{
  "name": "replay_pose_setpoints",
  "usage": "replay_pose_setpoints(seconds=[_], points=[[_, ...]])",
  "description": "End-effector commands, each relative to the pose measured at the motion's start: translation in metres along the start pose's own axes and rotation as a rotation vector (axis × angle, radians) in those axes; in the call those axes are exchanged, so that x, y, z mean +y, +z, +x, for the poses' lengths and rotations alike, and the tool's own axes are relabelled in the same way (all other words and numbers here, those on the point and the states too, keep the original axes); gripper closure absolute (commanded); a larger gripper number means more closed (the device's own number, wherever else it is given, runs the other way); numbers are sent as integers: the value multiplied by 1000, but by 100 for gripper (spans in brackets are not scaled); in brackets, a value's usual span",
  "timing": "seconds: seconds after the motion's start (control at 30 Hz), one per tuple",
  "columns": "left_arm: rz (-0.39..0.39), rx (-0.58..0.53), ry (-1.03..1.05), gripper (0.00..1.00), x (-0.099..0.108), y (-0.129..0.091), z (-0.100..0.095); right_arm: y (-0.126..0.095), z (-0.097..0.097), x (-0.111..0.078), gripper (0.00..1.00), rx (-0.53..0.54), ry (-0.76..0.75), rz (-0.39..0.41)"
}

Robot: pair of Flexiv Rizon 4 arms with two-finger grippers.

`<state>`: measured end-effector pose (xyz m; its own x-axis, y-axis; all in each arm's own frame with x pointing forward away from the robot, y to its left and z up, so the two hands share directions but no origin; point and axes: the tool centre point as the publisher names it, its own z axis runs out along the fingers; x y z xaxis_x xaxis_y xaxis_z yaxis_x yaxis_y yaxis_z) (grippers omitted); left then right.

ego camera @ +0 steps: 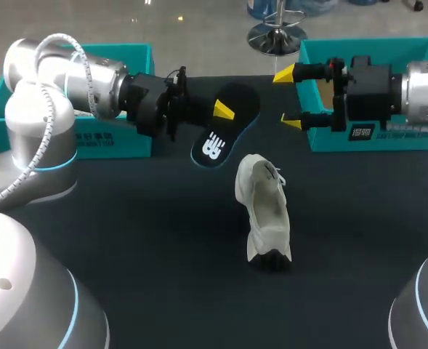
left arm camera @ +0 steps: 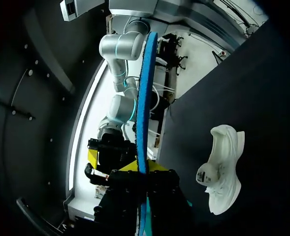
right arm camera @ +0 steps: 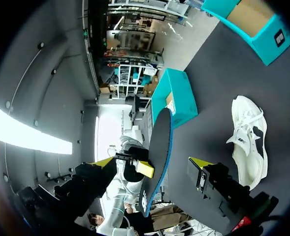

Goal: Take the shoe out of the shoebox, open the shoe tongue, remove and reinsert the insole, then place the shoe into the shoebox

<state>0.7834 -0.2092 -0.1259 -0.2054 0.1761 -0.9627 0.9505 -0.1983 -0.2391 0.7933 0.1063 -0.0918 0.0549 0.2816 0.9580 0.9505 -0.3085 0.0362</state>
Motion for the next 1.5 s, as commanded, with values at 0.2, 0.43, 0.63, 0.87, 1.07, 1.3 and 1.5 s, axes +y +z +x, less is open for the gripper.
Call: replay_pose_setpoints(seconds=[0.2,0.43,0.63,0.87,1.07,1.3,1.5], points=[[5,10,2,100,-6,4,-2,-83,48,36,0,-377,-169,105],[-11,51,-5,100,-6,6,-3,-92,52,43,0,-420,-155,36],[-23,60,-9,100,-7,6,-3,-92,52,43,0,-420,-155,36],[-23,60,-9,100,-7,6,-3,-92,48,45,0,-609,-248,103],[-23,60,-9,100,-7,6,-3,-98,49,50,0,-711,-432,234],[-23,60,-9,100,-7,6,-3,-98,57,51,0,-726,-657,387],[-23,60,-9,100,-7,6,-3,-91,58,44,0,-715,-737,422]])
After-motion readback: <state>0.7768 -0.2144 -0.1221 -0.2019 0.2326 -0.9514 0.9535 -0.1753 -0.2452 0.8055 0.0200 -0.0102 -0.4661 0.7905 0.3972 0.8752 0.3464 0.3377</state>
